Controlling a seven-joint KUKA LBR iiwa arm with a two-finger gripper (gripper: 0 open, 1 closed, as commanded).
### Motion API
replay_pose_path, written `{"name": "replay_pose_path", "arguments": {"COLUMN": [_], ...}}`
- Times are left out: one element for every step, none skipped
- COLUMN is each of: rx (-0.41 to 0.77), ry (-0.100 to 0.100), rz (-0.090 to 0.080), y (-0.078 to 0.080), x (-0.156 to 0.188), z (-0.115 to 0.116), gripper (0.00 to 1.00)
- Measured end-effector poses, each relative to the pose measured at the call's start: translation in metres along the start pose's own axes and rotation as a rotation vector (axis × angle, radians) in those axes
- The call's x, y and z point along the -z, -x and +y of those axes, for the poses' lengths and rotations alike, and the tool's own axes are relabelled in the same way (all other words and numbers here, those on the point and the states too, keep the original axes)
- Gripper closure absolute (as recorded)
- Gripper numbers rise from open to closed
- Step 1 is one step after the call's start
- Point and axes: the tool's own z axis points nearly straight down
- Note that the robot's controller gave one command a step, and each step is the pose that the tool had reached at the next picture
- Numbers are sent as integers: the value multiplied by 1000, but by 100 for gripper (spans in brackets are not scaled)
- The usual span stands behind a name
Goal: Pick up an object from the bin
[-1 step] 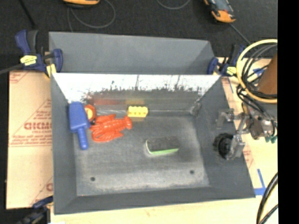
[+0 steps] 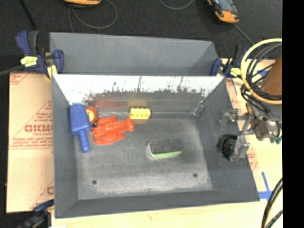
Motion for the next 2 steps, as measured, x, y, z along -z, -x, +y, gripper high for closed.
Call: {"name": "replay_pose_path", "arguments": {"rx": [-4,71], "ry": [0,0], "rz": [-1,-2], "y": [-26,-12], "x": [-20,-24], "z": [-4,-2], "gripper": [0,100]}}
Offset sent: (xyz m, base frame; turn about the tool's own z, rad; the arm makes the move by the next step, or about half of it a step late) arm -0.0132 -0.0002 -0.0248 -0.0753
